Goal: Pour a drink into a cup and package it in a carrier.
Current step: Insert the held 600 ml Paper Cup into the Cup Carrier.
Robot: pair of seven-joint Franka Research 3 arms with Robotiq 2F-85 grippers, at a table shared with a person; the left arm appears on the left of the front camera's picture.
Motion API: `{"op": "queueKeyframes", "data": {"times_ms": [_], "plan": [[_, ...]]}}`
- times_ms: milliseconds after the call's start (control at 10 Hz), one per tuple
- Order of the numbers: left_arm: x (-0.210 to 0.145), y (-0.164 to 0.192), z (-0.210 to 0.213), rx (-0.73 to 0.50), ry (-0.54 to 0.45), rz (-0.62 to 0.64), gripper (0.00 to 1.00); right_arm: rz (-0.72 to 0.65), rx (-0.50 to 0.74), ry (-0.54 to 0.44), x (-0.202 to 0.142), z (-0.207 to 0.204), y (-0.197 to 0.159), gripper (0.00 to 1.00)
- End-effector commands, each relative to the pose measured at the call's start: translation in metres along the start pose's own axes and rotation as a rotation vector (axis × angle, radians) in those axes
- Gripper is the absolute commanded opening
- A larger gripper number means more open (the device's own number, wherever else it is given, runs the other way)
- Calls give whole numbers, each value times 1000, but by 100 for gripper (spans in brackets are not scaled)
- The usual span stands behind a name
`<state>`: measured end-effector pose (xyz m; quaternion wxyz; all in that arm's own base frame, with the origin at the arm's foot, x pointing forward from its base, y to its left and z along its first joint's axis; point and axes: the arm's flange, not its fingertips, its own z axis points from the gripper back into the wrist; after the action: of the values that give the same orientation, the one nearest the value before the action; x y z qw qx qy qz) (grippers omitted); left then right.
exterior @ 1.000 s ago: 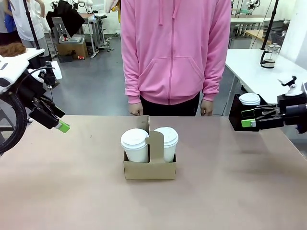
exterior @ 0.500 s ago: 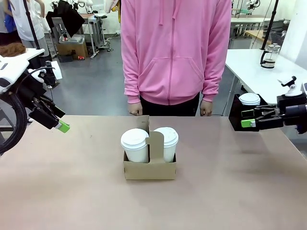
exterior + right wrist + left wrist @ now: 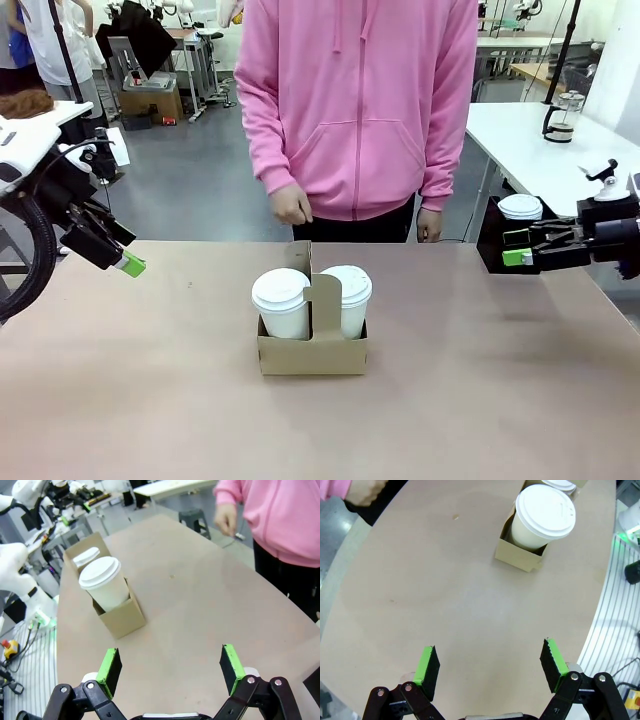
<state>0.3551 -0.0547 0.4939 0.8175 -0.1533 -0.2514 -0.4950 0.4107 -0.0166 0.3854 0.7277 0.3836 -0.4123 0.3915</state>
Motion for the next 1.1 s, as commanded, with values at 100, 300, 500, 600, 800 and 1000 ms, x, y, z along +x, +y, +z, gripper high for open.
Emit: {"op": "queueKeyframes", "data": {"times_ms": [100, 300, 500, 600, 800, 1000], "plan": [[-1, 1, 0, -12, -14, -11, 100, 3, 2, 3, 1, 0, 0, 100], [-1, 1, 0, -12, -14, -11, 100, 3, 2, 3, 1, 0, 0, 100], [-1, 1, 0, -12, -14, -11, 100, 3, 2, 3, 1, 0, 0, 100], [-1, 1, 0, -12, -14, -11, 100, 3, 2, 3, 1, 0, 0, 100], [-1, 1, 0, -12, -14, -11, 100, 3, 2, 3, 1, 0, 0, 100], [-1, 1, 0, -12, -14, -11, 100, 3, 2, 3, 1, 0, 0, 100]]}}
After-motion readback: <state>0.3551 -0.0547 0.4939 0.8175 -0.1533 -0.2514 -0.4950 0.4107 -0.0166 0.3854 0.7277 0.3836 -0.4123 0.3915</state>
